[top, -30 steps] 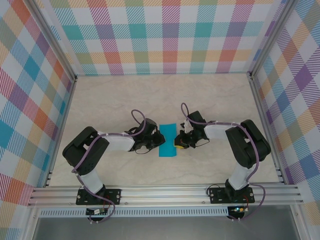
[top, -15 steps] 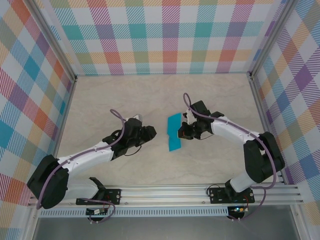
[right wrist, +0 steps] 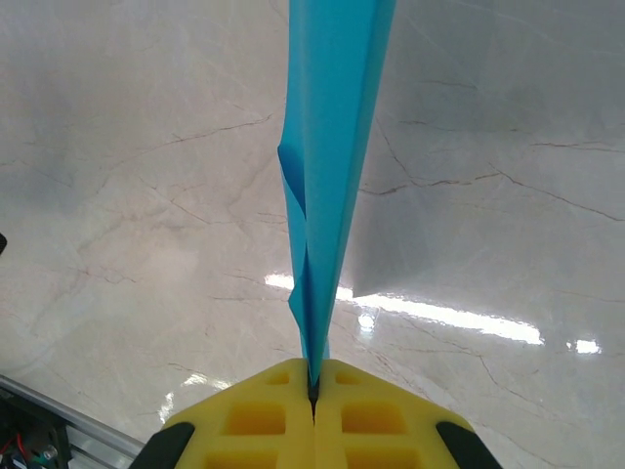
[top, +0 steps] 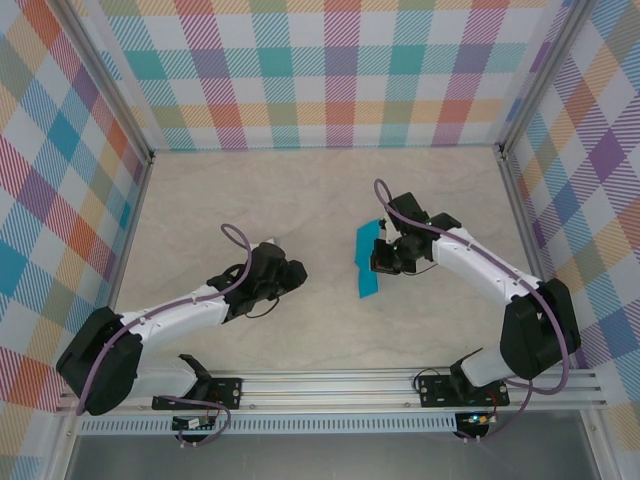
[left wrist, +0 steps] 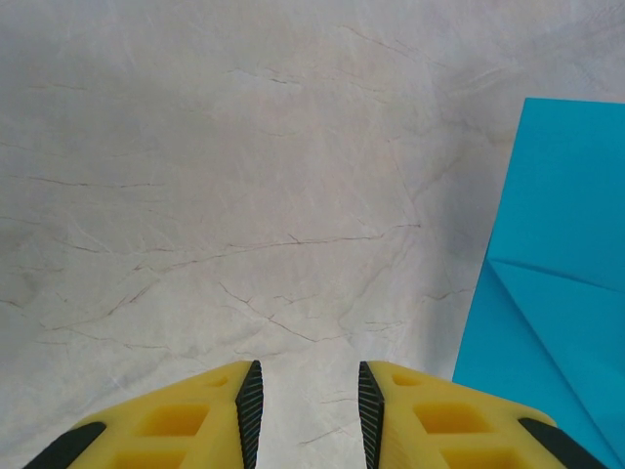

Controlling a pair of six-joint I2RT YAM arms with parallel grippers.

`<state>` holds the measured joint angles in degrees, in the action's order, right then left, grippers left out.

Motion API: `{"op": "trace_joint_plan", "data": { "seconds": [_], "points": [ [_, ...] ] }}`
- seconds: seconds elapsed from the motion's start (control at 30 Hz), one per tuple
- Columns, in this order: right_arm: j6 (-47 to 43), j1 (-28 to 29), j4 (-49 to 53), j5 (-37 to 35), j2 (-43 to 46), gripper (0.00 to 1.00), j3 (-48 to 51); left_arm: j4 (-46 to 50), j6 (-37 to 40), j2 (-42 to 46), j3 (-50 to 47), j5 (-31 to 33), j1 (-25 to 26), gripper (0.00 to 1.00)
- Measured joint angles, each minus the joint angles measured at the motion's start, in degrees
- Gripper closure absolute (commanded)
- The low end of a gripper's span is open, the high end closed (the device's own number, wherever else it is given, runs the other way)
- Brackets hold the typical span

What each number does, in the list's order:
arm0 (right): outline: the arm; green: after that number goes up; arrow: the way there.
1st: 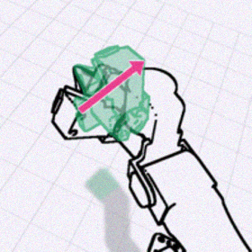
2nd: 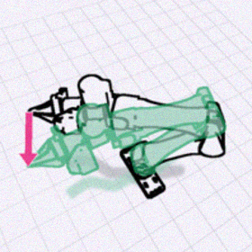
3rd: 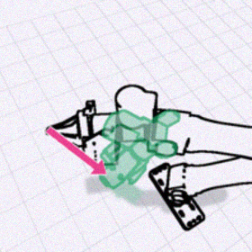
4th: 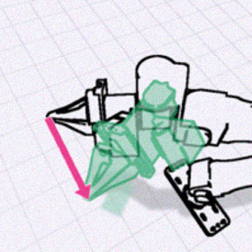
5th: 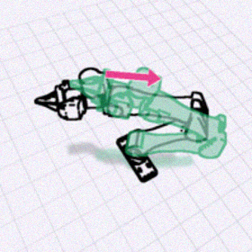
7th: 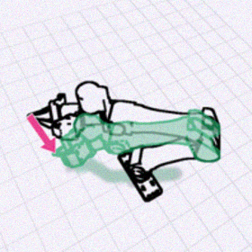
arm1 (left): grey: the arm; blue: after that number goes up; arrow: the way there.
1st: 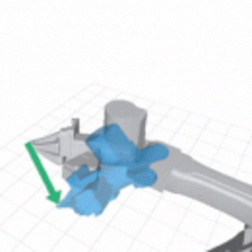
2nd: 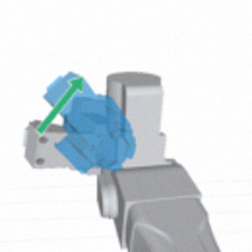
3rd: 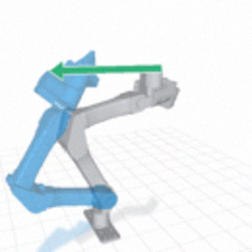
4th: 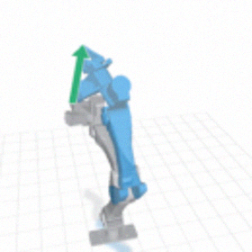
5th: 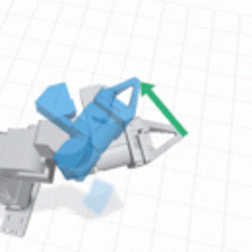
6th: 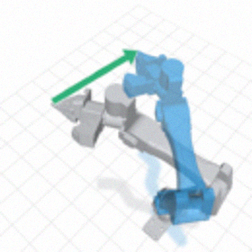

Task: Fold a paper plane with a square sheet of paper (pick it up from the middle)
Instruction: Turn over the paper at the center of the table.

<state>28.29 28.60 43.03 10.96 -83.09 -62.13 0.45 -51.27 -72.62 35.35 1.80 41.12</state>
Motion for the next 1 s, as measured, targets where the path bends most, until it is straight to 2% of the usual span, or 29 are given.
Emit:
{"op": "trace_joint_plan", "data": {
  "seconds": [0.57,1.0],
  "points": [
    [5.3,0.5,5.1,-0.5,0.2,0.98,-5.4,-0.5,-0.3,0.0,0.0,-3.1,0.0,0.66],
    [4.7,0.5,7.7,-0.5,-3.3,0.98,-10.0,3.2,-0.3,0.0,2.7,-3.8,0.0,0.66]
  ]
}}
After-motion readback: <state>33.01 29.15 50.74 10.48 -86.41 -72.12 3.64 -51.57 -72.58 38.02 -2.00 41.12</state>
